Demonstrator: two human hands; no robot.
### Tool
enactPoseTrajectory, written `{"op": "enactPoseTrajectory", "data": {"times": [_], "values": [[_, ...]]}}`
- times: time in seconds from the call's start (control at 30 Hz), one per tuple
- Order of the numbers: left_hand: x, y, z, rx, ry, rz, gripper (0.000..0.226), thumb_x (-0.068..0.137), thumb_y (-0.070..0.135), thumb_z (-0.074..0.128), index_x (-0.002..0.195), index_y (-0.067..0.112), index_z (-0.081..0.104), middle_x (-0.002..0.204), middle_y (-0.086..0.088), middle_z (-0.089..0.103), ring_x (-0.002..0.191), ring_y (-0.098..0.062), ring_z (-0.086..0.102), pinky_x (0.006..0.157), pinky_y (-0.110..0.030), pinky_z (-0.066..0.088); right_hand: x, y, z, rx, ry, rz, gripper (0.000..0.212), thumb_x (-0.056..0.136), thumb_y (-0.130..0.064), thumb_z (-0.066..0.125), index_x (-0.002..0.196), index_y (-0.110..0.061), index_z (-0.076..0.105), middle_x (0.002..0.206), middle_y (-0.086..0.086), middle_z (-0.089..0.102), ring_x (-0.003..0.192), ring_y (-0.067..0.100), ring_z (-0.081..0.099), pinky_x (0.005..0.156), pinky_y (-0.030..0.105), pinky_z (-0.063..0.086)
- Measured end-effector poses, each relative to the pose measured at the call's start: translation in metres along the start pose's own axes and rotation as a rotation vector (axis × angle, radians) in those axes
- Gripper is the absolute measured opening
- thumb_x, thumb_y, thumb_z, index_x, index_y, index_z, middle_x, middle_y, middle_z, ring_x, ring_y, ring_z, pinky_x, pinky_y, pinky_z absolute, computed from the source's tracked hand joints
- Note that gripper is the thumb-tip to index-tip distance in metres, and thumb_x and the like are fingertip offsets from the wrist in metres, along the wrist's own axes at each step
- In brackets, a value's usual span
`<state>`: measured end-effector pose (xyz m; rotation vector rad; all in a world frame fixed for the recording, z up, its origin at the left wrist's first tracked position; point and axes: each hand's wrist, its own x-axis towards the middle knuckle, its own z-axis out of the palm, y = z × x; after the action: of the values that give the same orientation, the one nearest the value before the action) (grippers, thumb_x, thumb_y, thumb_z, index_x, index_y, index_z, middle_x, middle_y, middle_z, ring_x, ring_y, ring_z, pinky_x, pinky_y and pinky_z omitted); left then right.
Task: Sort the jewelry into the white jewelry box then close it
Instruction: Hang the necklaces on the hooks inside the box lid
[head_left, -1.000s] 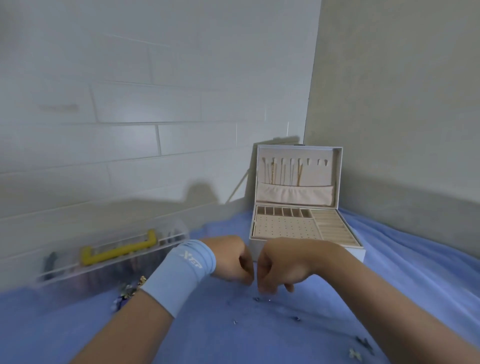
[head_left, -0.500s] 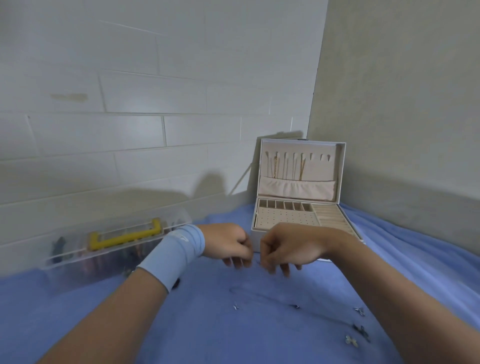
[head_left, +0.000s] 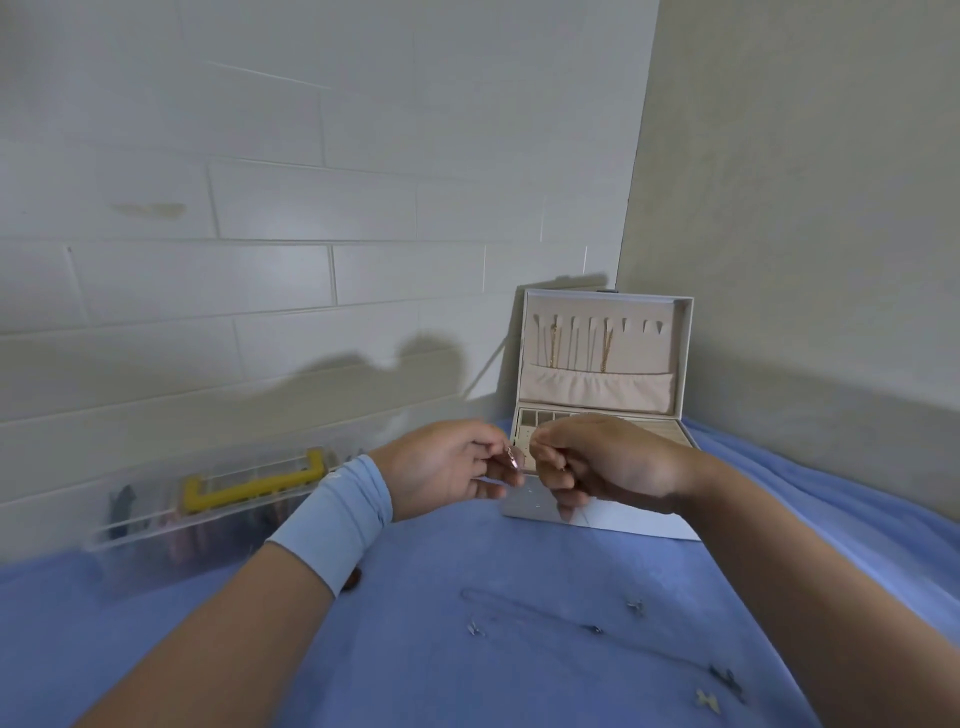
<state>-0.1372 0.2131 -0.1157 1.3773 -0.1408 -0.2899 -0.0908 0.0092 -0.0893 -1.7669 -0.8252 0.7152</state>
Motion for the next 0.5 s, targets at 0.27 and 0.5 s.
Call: {"op": "enactPoseTrajectory", "data": {"times": [0.27, 0.5], "values": [[-0.009, 0.010, 0.009, -0.261, 0.002, 0.021, 0.011, 0.084, 0.024, 0.056, 0.083, 0.014, 0.052, 0.070, -0.005, 0.055, 0.047, -0.015, 0.046, 0.048, -0.023, 0.038, -0.005, -0.008, -0.008, 0.069, 0.144, -0.095, 0.034, 0.103, -0.038, 0.048, 0.079, -0.015, 0.053, 0.061, -0.003, 0.026, 0.050, 0.011, 0.017, 0.047, 0.022, 0.016], [0.006, 0.013, 0.031, 0.327, 0.082, 0.203, 0.042, 0.085, 0.044, 0.060, 0.114, 0.013, 0.068, 0.106, 0.001, 0.066, 0.089, -0.011, 0.060, 0.073, -0.023, 0.042, -0.009, -0.017, -0.018, 0.067, 0.124, -0.176, 0.036, 0.094, -0.039, 0.057, 0.063, -0.024, 0.065, 0.061, -0.001, 0.028, 0.050, 0.013, 0.016, 0.047, 0.024, 0.015]]}}
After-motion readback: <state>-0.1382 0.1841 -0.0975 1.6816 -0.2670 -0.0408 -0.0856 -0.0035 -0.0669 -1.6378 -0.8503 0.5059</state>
